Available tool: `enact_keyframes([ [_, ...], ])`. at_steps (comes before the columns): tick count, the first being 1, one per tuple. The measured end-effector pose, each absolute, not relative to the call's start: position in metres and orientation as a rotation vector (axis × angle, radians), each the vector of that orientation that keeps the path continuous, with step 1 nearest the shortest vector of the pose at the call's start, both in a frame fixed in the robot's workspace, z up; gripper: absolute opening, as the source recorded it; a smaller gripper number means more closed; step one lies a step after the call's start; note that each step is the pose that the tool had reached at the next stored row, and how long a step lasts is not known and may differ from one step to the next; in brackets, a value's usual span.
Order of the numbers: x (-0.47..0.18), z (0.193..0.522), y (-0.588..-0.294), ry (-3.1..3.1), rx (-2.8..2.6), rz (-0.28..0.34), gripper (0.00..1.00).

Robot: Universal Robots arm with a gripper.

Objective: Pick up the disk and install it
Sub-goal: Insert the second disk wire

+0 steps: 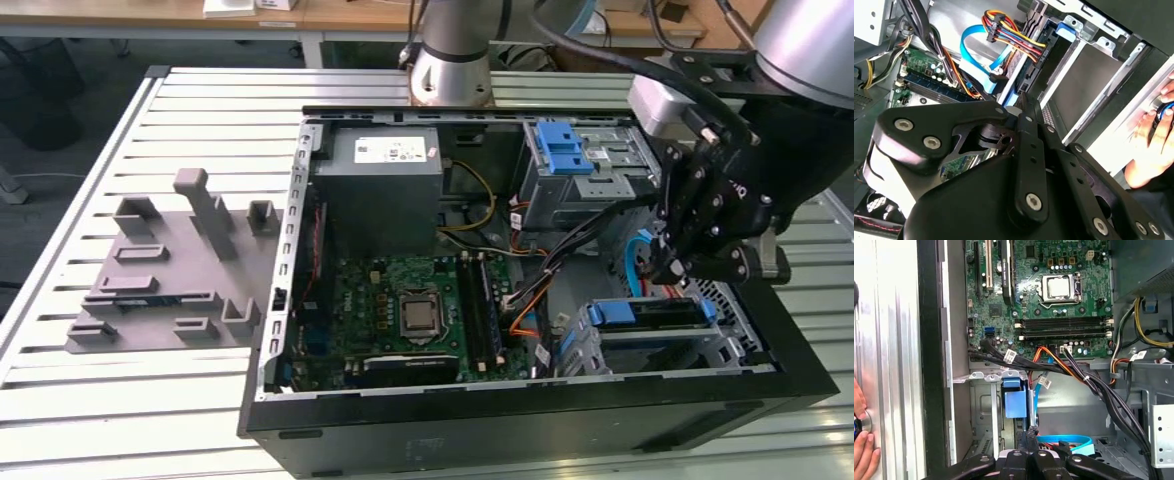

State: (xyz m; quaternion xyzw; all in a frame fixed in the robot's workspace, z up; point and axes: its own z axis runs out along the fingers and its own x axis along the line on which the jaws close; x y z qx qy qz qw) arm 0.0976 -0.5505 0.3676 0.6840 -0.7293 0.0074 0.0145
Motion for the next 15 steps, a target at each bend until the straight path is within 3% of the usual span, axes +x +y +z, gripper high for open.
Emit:
enact_keyframes([
  [15, 0.0977, 0.375, -0.541, -2.27, 2.129, 0.023, 0.11],
])
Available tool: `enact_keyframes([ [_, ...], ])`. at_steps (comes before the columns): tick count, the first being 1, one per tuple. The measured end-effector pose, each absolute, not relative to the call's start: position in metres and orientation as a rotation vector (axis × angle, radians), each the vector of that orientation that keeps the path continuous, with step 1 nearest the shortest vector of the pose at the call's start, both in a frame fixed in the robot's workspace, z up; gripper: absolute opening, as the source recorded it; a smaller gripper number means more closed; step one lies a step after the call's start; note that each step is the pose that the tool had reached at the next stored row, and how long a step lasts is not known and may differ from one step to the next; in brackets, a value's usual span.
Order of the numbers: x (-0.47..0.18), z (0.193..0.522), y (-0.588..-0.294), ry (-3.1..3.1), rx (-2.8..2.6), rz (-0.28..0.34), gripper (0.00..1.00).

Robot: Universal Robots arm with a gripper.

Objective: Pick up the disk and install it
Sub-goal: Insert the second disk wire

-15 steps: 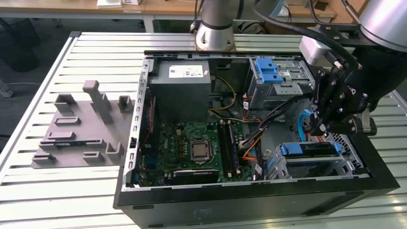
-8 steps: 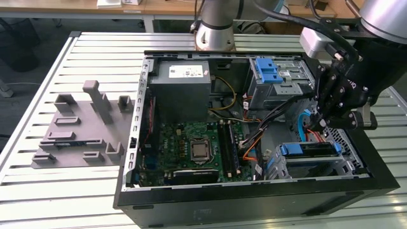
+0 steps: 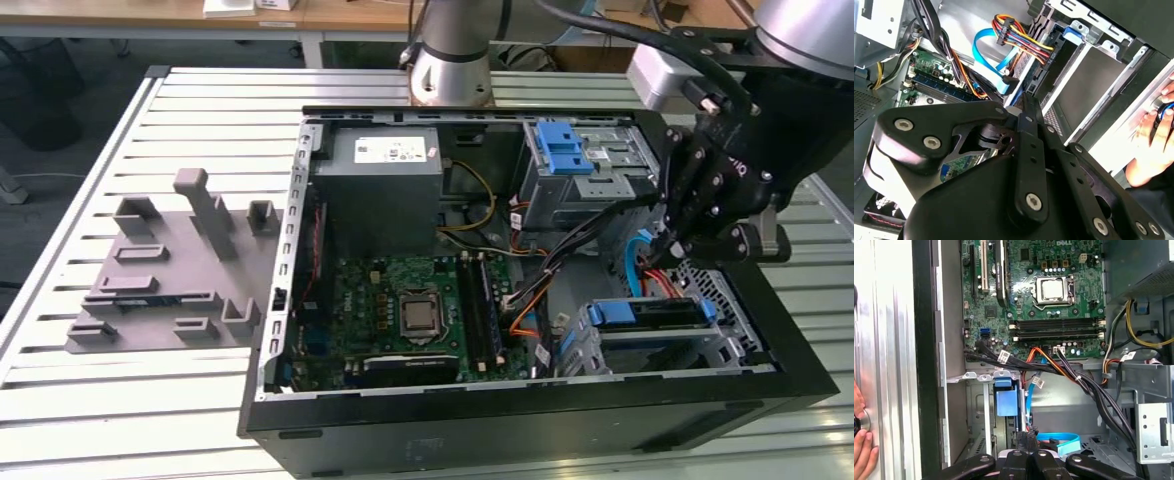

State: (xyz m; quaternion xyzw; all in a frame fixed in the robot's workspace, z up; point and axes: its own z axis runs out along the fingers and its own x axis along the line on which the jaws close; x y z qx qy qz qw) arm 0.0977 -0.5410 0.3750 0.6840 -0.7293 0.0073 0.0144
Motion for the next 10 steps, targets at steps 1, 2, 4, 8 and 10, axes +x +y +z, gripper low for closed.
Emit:
enact_keyframes([
  [1, 0.0976, 0.3758, -0.5403, -2.27, 2.129, 0.023, 0.11],
  [2, 0.0976, 0.3764, -0.5395, -2.27, 2.129, 0.023, 0.11],
  [4, 0.0976, 0.3776, -0.5378, -2.27, 2.129, 0.023, 0.11],
  [8, 0.0976, 0.3796, -0.5341, -2.27, 2.129, 0.023, 0.11],
  [10, 0.0976, 0.3811, -0.5325, -2.27, 2.129, 0.023, 0.11],
])
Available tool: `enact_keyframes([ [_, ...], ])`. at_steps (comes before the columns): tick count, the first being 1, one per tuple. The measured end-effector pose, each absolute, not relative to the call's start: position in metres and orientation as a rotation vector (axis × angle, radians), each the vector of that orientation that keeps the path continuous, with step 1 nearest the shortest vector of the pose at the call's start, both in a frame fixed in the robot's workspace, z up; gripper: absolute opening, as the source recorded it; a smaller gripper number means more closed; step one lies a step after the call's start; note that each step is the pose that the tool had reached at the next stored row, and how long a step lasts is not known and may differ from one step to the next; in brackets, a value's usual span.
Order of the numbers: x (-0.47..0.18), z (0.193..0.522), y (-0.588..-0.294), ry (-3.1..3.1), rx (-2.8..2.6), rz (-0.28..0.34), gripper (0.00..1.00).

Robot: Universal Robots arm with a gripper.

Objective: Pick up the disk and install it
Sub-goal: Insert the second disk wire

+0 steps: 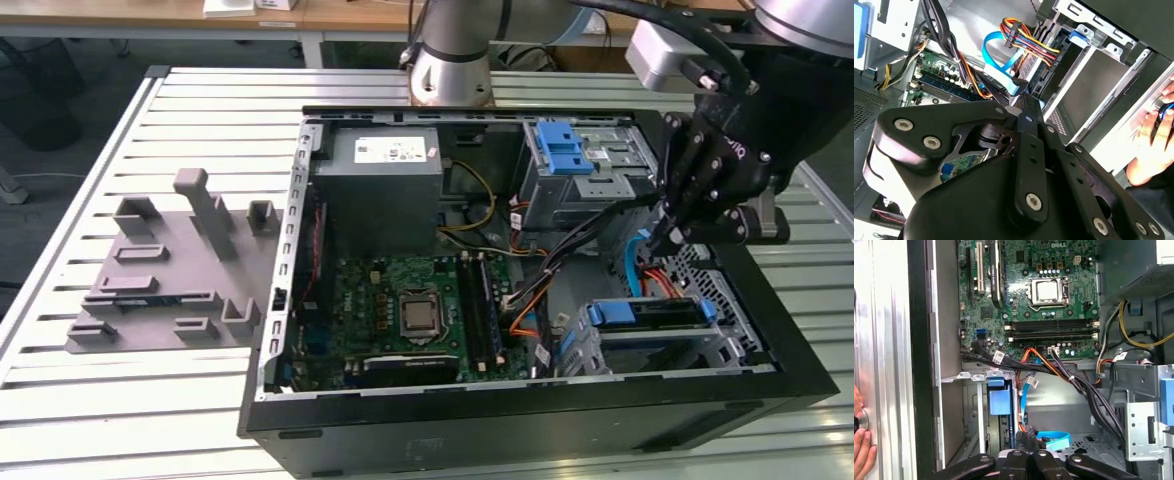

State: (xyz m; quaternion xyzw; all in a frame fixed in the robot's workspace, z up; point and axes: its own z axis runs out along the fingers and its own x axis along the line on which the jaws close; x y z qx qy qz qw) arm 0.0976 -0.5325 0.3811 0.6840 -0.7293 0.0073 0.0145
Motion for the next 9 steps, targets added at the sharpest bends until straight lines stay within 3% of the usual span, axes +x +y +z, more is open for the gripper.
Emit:
enact_keyframes([
  [9, 0.0976, 0.3856, -0.5256, -2.27, 2.129, 0.023, 0.11],
])
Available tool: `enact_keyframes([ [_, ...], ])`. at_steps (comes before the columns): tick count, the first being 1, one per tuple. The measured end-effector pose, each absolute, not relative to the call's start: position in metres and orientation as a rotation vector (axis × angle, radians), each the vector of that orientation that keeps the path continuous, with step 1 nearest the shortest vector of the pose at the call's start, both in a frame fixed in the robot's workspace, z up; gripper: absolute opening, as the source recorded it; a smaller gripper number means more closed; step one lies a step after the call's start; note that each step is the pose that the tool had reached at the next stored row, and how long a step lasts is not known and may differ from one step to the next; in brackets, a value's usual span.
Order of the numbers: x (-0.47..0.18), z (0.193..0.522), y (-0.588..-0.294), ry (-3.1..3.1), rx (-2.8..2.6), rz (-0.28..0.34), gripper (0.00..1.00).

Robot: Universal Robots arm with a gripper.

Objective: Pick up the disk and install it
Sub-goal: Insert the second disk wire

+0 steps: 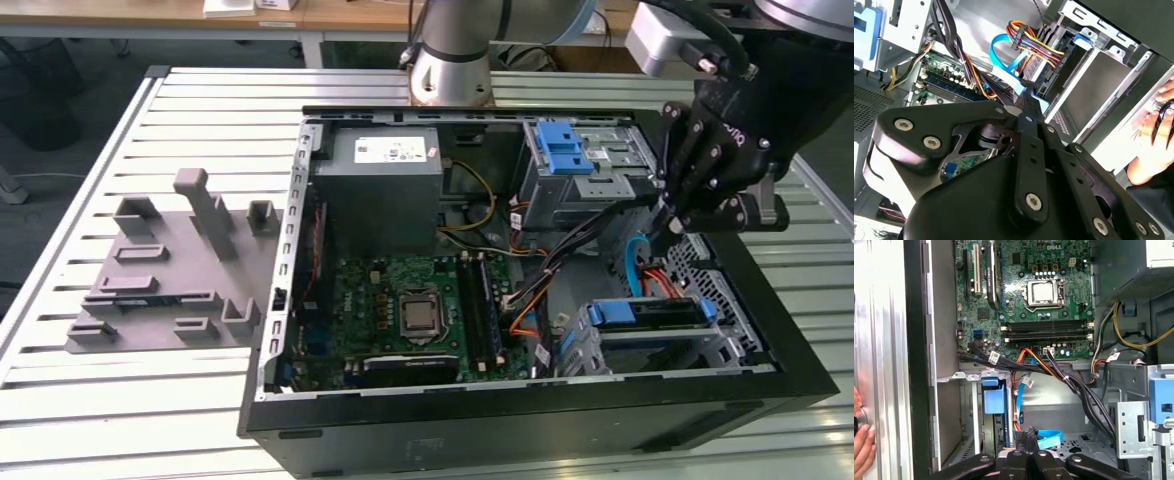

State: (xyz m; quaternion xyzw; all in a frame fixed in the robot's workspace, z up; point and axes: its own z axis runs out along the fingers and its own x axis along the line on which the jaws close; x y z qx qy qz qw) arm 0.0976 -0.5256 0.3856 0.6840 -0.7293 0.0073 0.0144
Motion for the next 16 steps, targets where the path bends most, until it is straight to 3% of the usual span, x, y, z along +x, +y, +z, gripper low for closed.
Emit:
enact_keyframes([
  [5, 0.0976, 0.3845, -0.5218, -2.27, 2.129, 0.023, 0.11],
  [6, 0.0976, 0.3837, -0.5216, -2.27, 2.129, 0.023, 0.18],
  [13, 0.0976, 0.3782, -0.5207, -2.267, 2.126, 0.03, 0.19],
  [14, 0.0976, 0.3775, -0.5206, -2.267, 2.126, 0.031, 0.25],
  [16, 0.0976, 0.3761, -0.5205, -2.265, 2.125, 0.034, 0.25],
])
